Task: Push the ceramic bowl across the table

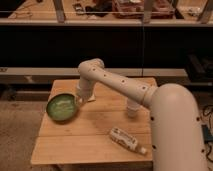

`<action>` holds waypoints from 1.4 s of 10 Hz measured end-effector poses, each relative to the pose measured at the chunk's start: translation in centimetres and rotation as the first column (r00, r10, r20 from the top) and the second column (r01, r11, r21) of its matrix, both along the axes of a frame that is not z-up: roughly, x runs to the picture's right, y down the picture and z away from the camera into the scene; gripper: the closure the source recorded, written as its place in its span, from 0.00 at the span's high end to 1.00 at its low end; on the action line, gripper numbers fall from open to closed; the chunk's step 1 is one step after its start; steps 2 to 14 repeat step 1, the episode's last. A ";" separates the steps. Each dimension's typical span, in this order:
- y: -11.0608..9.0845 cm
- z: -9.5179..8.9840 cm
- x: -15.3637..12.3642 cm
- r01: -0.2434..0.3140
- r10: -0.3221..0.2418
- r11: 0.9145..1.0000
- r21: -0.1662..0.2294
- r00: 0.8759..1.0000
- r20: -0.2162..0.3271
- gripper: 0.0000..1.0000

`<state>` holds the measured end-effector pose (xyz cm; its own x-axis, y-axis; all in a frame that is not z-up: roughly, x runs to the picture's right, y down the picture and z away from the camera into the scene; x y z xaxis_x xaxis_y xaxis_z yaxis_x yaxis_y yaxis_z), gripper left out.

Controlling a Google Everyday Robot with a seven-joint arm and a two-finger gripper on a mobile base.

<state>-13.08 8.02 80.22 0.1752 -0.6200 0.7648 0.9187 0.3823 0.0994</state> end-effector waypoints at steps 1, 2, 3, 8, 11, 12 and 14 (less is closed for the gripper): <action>0.2 -0.5 0.5 0.007 -0.007 1.000 -0.001 1.000 0.002 0.16; 0.2 -0.5 0.5 0.007 -0.007 1.000 -0.001 1.000 0.002 0.16; 0.2 -0.5 0.5 0.007 -0.007 1.000 -0.001 1.000 0.002 0.16; 0.2 -0.5 0.5 0.007 -0.007 1.000 -0.001 1.000 0.002 0.16; 0.2 -0.5 0.5 0.007 -0.007 1.000 -0.001 1.000 0.002 0.16; 0.2 -0.5 0.5 0.007 -0.007 1.000 -0.001 1.000 0.002 0.16; 0.2 -0.5 0.5 0.007 -0.007 1.000 -0.001 1.000 0.002 0.16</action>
